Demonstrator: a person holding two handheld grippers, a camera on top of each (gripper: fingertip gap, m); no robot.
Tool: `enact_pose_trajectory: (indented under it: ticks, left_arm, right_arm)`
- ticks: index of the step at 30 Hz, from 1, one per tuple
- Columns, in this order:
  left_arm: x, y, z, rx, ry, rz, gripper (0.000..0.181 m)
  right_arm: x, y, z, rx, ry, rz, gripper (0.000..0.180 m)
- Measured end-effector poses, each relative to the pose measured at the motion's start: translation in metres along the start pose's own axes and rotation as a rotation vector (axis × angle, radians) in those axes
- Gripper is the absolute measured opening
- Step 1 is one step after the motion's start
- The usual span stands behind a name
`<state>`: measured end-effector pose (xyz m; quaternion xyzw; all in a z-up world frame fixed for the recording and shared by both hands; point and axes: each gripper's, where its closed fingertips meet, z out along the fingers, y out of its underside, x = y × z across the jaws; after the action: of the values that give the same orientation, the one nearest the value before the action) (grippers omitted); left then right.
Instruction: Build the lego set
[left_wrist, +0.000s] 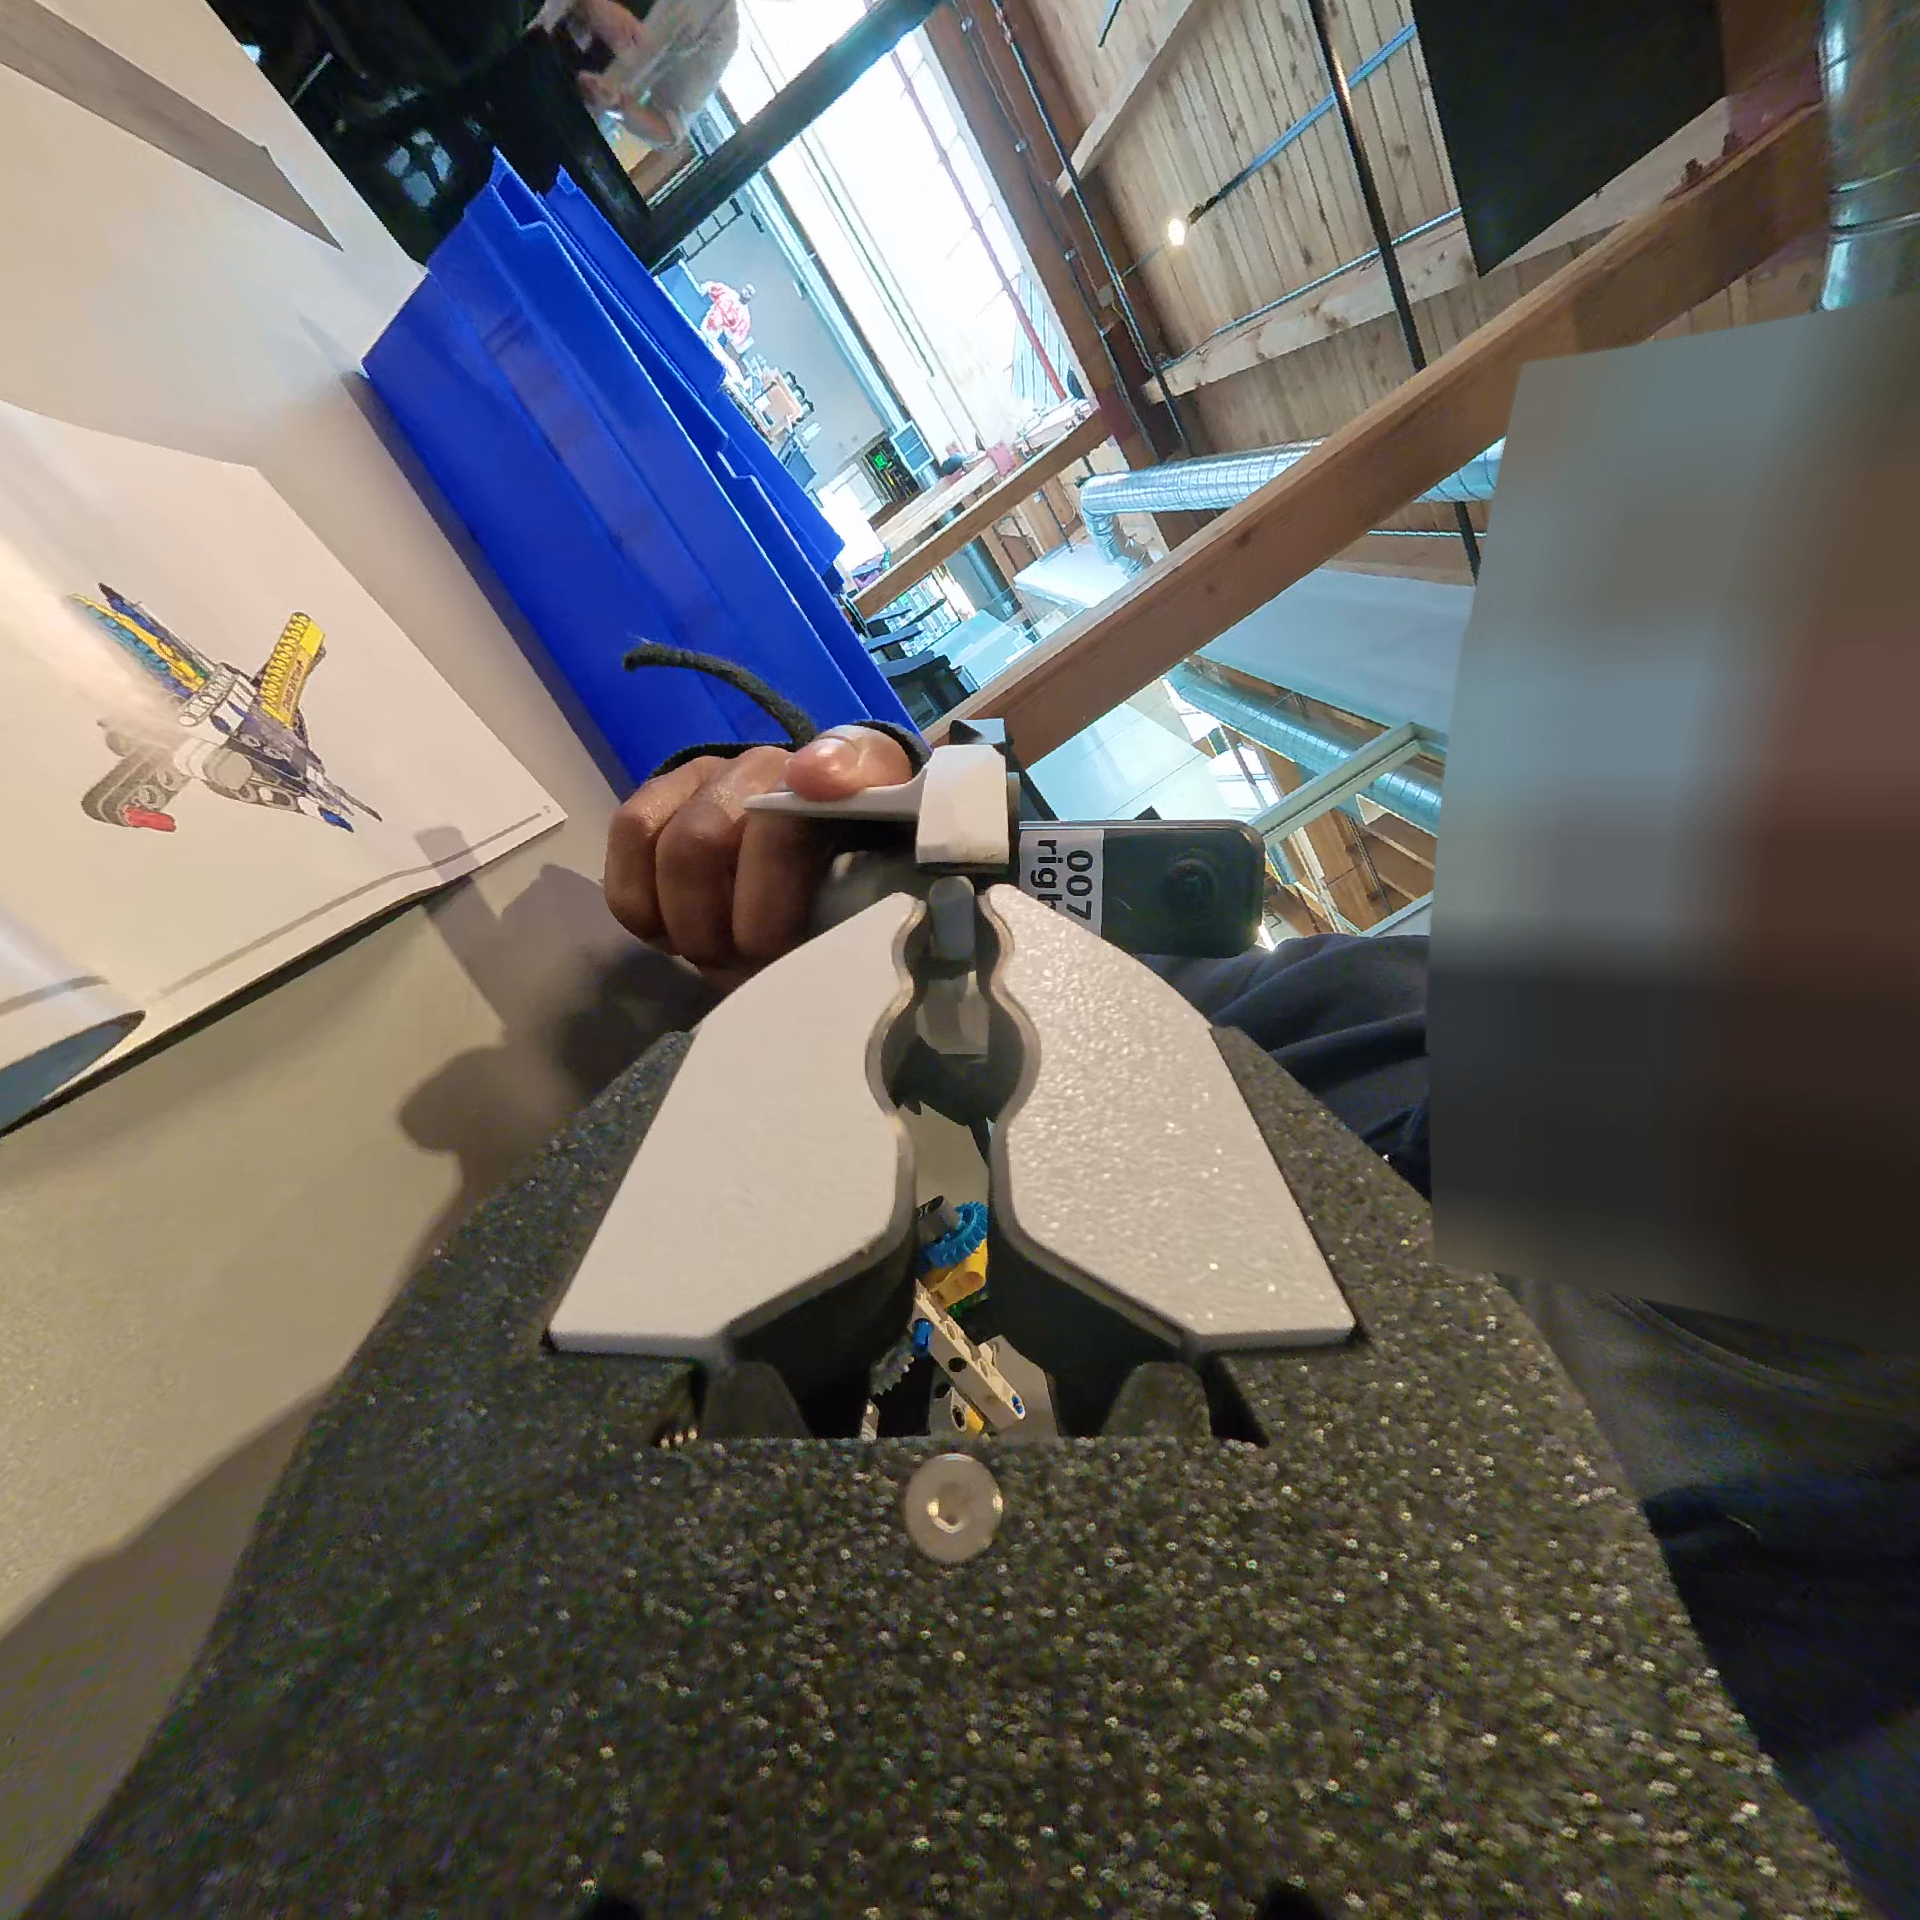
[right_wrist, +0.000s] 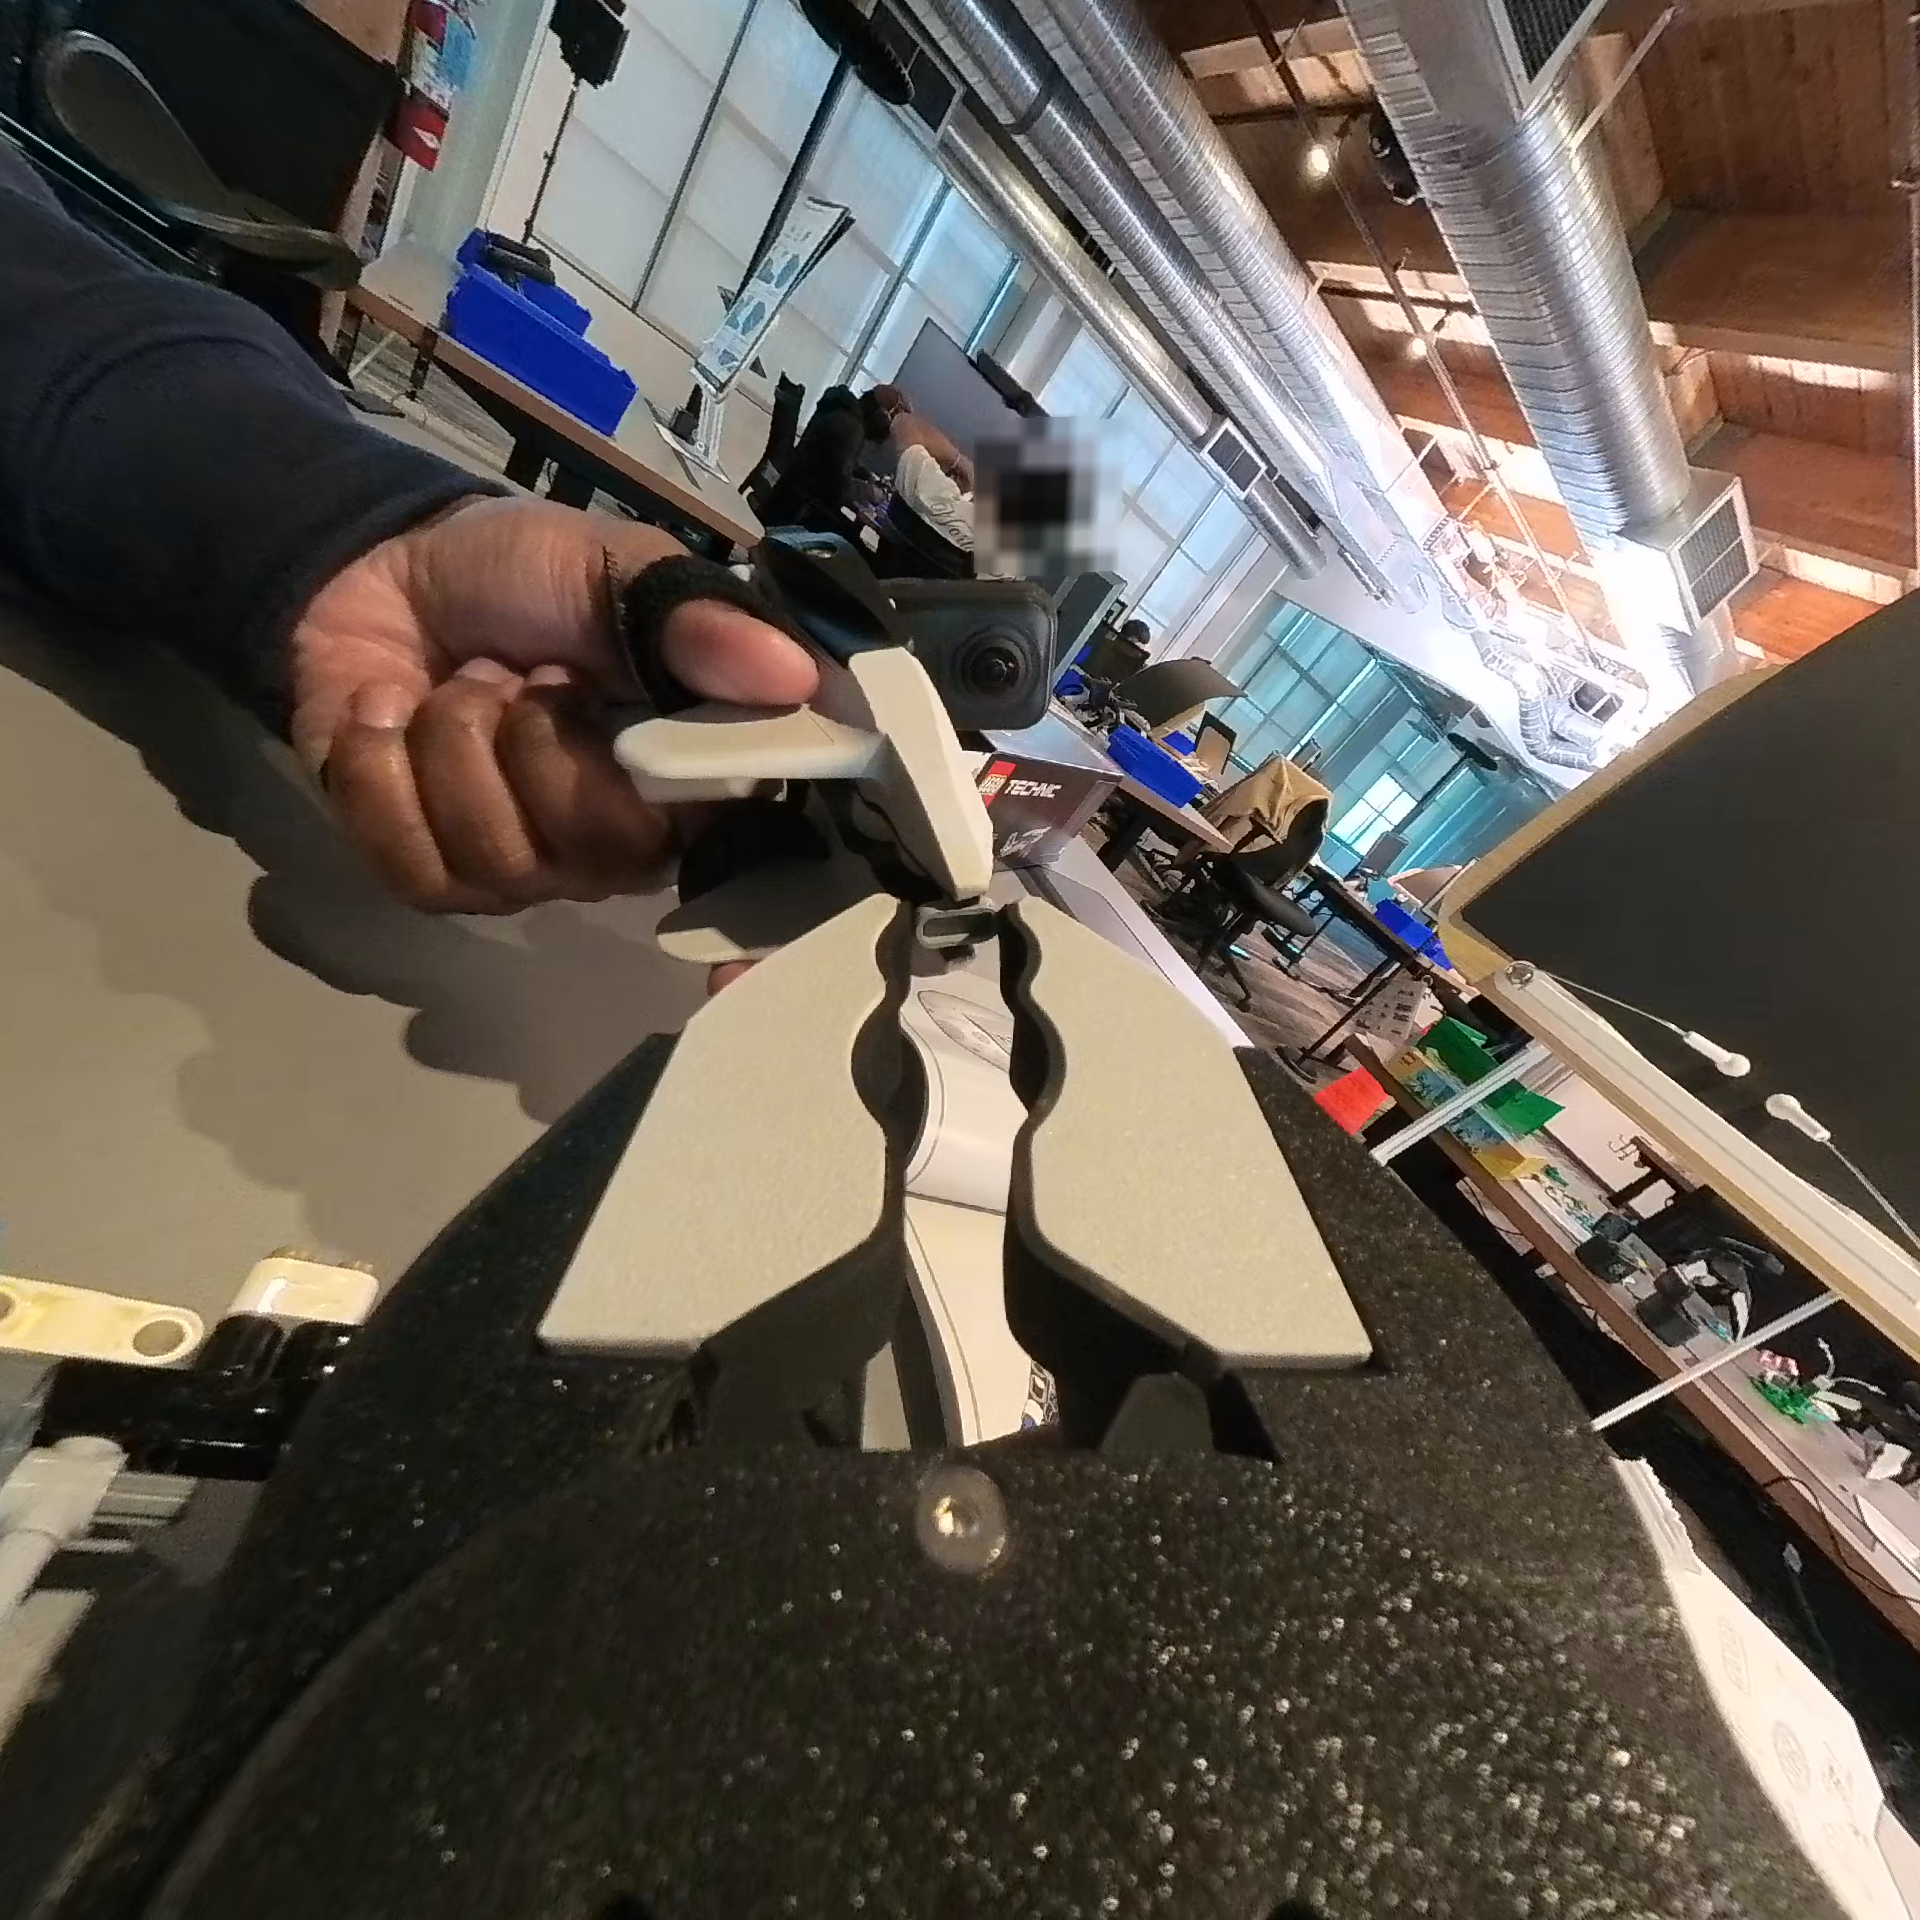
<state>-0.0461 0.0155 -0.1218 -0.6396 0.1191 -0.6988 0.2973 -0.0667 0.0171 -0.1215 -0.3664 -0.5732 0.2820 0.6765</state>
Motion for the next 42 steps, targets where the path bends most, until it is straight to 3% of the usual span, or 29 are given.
enact_pose_trajectory:
  ticks: [15,20,27,34,42]
  left_arm:
    - [0.004,-0.003,-0.005,0.014,-0.013,0.030,0.007]
    - [-0.001,0.004,-0.013,0.000,-0.056,0.012,0.007]
    - [-0.005,0.025,-0.015,-0.050,-0.102,-0.046,0.007]
    - [-0.012,0.051,-0.009,-0.103,-0.129,-0.141,0.007]
    - [-0.009,0.078,-0.005,-0.176,-0.148,-0.210,0.007]
  right_arm:
    - [0.006,-0.006,-0.018,-0.017,0.006,0.135,0.020]
    - [0.000,0.002,-0.032,-0.165,-0.019,0.341,0.020]
    - [-0.022,0.014,-0.063,-0.305,-0.121,0.831,0.023]
    - [-0.055,0.017,-0.089,-0.372,-0.147,1.070,0.023]
    - [-0.071,0.017,-0.092,-0.417,-0.219,1.226,0.023]
